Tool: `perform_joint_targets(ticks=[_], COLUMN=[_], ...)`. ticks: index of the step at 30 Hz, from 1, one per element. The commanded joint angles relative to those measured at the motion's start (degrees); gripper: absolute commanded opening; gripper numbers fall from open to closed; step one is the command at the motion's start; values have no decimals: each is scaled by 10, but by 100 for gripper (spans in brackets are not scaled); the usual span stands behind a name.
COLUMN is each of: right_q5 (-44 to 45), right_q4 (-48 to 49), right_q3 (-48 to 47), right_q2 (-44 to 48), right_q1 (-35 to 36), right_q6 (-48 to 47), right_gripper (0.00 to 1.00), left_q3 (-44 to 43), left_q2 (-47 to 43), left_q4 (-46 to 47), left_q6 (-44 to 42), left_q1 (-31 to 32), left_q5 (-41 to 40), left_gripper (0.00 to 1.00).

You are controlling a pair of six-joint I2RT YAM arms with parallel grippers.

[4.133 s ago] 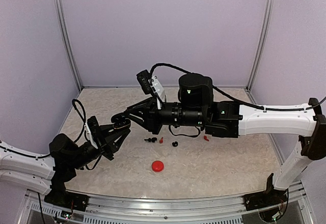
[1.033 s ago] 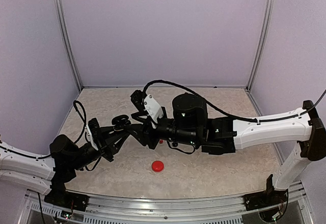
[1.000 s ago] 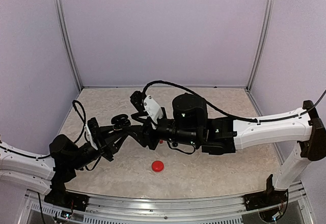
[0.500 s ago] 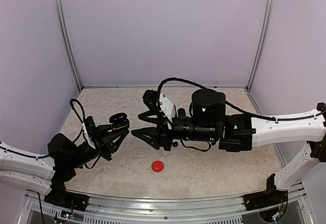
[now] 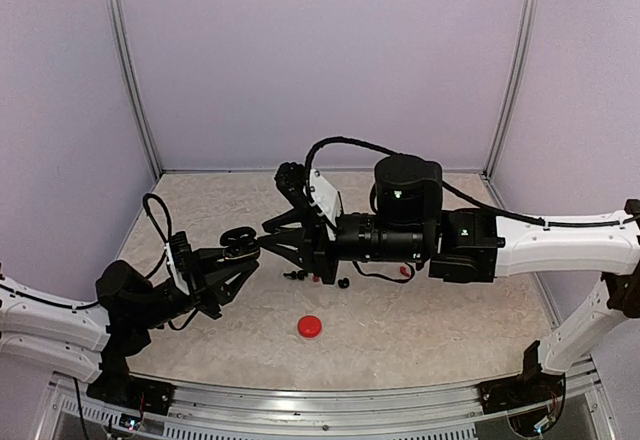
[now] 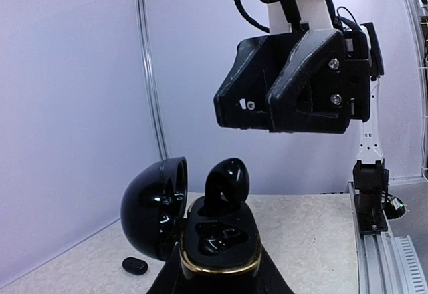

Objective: Insert the wireless bluetooth earbuds into the charging case
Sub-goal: Adjust the right earbud in the right side groove of the charging case.

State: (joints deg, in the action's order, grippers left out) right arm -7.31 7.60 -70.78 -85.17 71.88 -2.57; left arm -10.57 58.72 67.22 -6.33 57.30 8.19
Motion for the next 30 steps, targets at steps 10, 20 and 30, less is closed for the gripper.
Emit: perform_joint_targets(ticks=[10,20,30], right_q5=[12,13,-7], right_q4=[-31,-31,-23], right_q3=[-41,-43,20], right_q2=[-50,-57,22], right_q1=[3,4,-18], right_q6=[-10,-3,16], right_gripper=[13,10,27], left_q3=[-18,-15,21], left_q2=[3,-1,-53], left_q4=[2,3,-24], left_q6=[-3,-3,60], left_q1=[2,1,-55], left_q5=[5,-3,-19], left_gripper=[0,0,1])
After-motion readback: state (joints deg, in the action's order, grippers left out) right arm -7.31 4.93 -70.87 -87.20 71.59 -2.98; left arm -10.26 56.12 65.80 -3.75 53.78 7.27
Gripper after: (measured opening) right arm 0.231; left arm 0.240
